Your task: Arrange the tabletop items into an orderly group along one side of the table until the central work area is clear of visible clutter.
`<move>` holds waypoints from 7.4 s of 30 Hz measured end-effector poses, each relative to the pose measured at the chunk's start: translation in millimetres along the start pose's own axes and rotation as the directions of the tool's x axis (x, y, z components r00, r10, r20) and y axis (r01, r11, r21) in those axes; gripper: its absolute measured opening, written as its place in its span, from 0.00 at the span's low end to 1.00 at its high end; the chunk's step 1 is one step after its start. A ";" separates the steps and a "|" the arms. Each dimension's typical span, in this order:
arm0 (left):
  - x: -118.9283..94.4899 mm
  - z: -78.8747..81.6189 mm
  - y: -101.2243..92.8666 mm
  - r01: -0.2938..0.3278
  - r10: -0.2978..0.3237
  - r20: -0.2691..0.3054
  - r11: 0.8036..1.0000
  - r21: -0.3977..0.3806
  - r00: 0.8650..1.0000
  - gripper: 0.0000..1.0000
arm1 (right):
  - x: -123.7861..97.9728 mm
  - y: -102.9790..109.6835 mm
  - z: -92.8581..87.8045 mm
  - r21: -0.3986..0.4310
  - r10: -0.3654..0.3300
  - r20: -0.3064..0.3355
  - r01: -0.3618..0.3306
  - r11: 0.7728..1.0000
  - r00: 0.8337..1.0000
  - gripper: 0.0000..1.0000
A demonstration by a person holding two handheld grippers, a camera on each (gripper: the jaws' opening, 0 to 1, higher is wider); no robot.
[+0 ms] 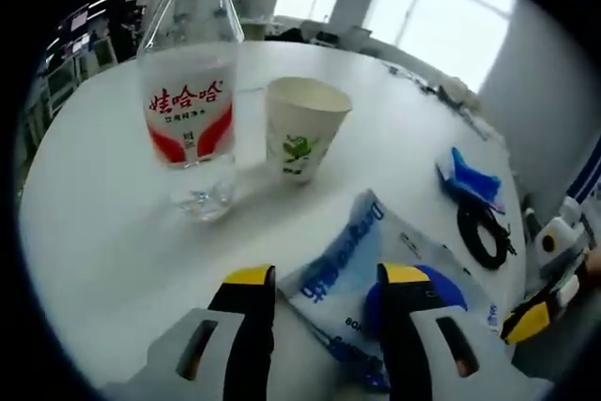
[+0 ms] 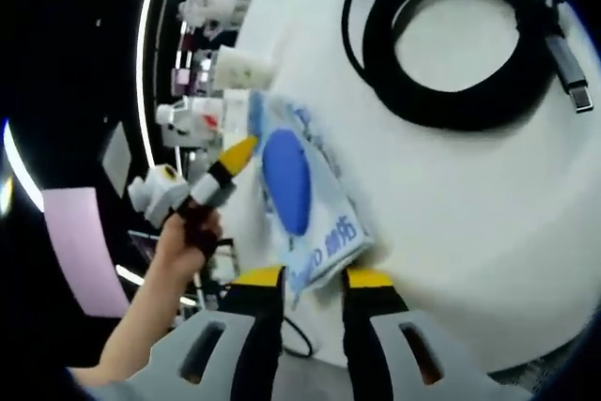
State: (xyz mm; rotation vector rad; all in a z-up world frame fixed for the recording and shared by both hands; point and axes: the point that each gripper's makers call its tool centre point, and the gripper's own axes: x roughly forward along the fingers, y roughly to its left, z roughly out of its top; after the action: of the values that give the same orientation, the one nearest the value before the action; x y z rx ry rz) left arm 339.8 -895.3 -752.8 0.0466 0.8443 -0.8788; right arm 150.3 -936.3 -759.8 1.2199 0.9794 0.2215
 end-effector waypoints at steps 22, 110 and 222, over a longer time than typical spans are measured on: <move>-8.7 -10.4 8.5 -0.064 0.064 0.015 0.998 -0.013 0.998 0.11 | -2.2 -8.4 8.6 -0.048 -0.065 0.026 0.066 0.997 0.998 0.01; -145.9 19.9 -111.0 0.041 0.141 0.440 0.924 -0.379 0.887 0.00 | -123.6 85.1 138.0 -0.399 0.197 0.211 -0.100 0.911 0.957 0.00; 69.9 82.3 -45.7 -0.302 0.369 0.092 0.860 -0.412 0.925 0.00 | -32.6 21.2 349.4 -0.619 0.008 0.085 0.047 0.784 0.996 0.00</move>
State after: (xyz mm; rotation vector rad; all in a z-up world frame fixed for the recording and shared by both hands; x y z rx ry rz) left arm 384.2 -1001.3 -729.8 -0.2231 0.8080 -0.3647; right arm 393.0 -1187.7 -721.2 0.5994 0.7531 0.4373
